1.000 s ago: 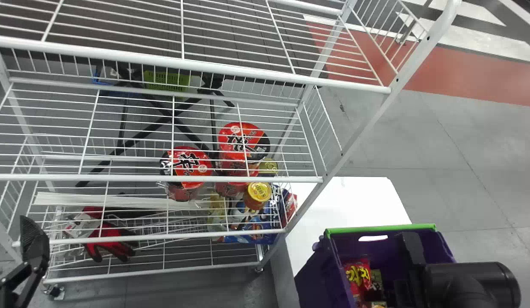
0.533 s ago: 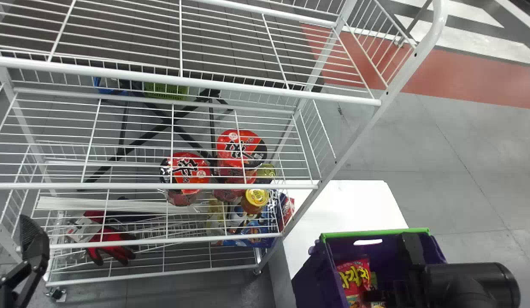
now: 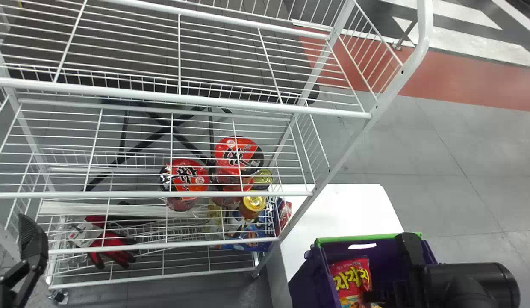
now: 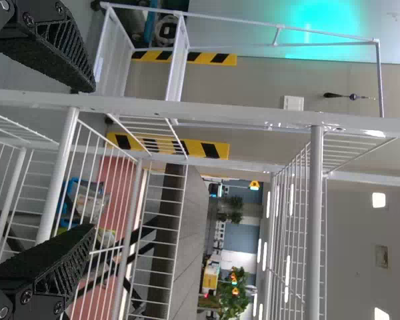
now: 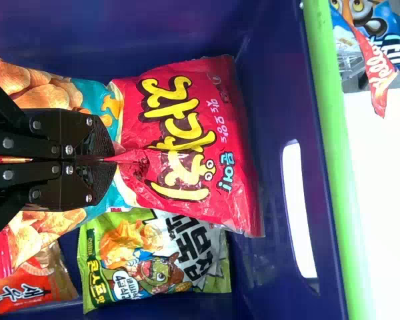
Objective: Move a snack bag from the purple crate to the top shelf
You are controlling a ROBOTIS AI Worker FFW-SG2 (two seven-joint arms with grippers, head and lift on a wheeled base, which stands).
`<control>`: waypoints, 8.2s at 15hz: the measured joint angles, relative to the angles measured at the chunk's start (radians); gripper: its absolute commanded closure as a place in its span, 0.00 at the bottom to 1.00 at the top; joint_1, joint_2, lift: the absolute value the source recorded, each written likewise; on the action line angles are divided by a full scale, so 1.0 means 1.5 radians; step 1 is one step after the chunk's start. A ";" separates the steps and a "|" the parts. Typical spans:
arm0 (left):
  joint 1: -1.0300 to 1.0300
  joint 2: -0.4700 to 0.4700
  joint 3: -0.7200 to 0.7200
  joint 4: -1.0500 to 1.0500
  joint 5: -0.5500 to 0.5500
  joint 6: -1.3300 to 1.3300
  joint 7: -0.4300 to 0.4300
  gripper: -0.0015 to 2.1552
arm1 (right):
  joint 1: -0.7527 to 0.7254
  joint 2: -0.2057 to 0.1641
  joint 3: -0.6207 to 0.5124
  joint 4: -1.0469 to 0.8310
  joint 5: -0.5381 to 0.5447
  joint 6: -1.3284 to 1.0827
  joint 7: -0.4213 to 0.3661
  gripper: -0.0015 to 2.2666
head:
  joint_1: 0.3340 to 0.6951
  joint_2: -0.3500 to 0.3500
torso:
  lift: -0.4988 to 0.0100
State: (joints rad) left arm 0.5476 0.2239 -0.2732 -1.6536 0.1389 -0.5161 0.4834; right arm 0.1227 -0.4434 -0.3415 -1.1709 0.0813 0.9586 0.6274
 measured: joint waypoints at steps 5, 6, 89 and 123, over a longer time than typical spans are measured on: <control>-0.005 0.007 0.001 -0.003 0.011 0.008 -0.003 0.04 | 0.004 0.005 -0.004 -0.003 -0.001 0.005 0.000 0.77 | 1.00 0.00 | 0.57; -0.005 0.008 0.002 -0.003 0.012 0.009 -0.003 0.04 | 0.006 0.006 -0.004 -0.003 -0.001 -0.001 0.000 0.77 | 1.00 0.00 | 0.58; 0.014 -0.003 0.012 -0.014 0.002 0.012 0.009 0.04 | 0.183 0.204 -0.029 -0.955 -0.142 0.404 0.185 0.77 | 1.00 0.59 | 0.98; 0.018 -0.007 0.014 -0.007 -0.003 0.002 0.016 0.04 | -0.026 0.296 0.208 -0.601 -0.162 -0.277 0.040 0.77 | 1.00 0.80 | 0.98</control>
State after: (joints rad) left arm 0.5751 0.2132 -0.2516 -1.6646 0.1349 -0.5131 0.5078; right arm 0.0830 0.0000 -0.0288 -2.0722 -0.1610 0.5437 0.6868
